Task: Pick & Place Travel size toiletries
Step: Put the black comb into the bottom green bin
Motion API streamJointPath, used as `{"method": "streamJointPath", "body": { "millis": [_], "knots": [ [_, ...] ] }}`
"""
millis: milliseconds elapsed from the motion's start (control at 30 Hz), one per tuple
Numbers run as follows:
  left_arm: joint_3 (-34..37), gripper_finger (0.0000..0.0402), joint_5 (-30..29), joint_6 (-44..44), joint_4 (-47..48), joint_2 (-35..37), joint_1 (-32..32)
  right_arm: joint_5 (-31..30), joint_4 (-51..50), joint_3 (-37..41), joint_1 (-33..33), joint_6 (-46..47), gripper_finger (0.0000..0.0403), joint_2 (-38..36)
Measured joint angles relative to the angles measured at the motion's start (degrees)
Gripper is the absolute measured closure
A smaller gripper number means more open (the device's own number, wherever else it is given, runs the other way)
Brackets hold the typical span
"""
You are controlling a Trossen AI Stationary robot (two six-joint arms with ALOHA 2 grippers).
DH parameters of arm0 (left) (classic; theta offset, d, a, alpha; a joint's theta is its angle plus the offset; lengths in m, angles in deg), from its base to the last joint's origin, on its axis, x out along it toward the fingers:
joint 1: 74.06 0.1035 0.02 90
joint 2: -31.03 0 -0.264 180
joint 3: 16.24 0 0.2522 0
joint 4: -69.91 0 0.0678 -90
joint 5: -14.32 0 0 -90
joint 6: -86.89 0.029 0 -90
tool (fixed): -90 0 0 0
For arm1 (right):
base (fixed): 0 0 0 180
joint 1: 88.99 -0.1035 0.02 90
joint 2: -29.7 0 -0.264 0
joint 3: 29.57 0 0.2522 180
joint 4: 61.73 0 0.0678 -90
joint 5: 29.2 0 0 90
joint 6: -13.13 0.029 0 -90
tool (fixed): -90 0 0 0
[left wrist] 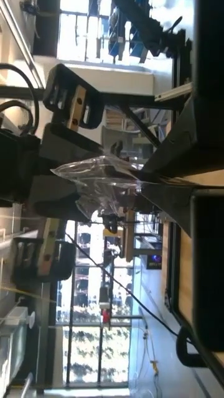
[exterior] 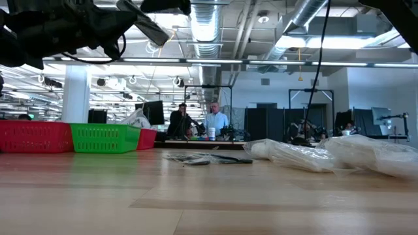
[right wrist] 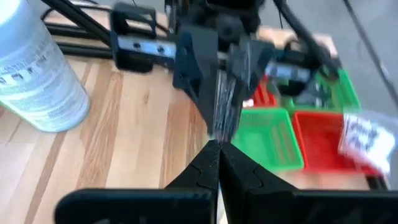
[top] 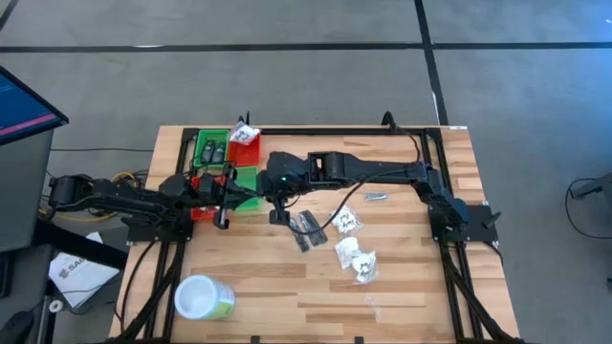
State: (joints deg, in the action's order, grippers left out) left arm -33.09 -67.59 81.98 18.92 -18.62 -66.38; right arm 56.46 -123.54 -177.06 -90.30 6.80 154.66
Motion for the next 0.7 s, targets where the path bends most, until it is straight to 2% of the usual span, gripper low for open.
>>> {"method": "streamJointPath", "body": {
  "millis": [300, 433, 600, 700],
  "knots": [
    [2.73, 0.04, -6.24, -6.07, 3.4, 0.22, 0.0, -4.21, -15.16, 0.09, 4.01, 6.49, 0.0403, 0.02],
    [2.73, 0.0399, -12.34, -7.61, 9.61, 0.44, 0.0, -4.7, -17.46, 0.08, 4.03, 8.08, 0.0403, 0.02],
    [2.73, 0.04, -18.48, -9.42, 12.94, 0.52, 0.0, -4.74, -20.31, 0.39, 2.81, 8.95, 0.0403, -0.01],
    [2.71, 0.04, -21.05, -10.92, 13.28, 0.52, 0.06, -4.74, -18.08, 4.88, 2.0, 9.58, 0.0403, -0.17]
  ]
}}
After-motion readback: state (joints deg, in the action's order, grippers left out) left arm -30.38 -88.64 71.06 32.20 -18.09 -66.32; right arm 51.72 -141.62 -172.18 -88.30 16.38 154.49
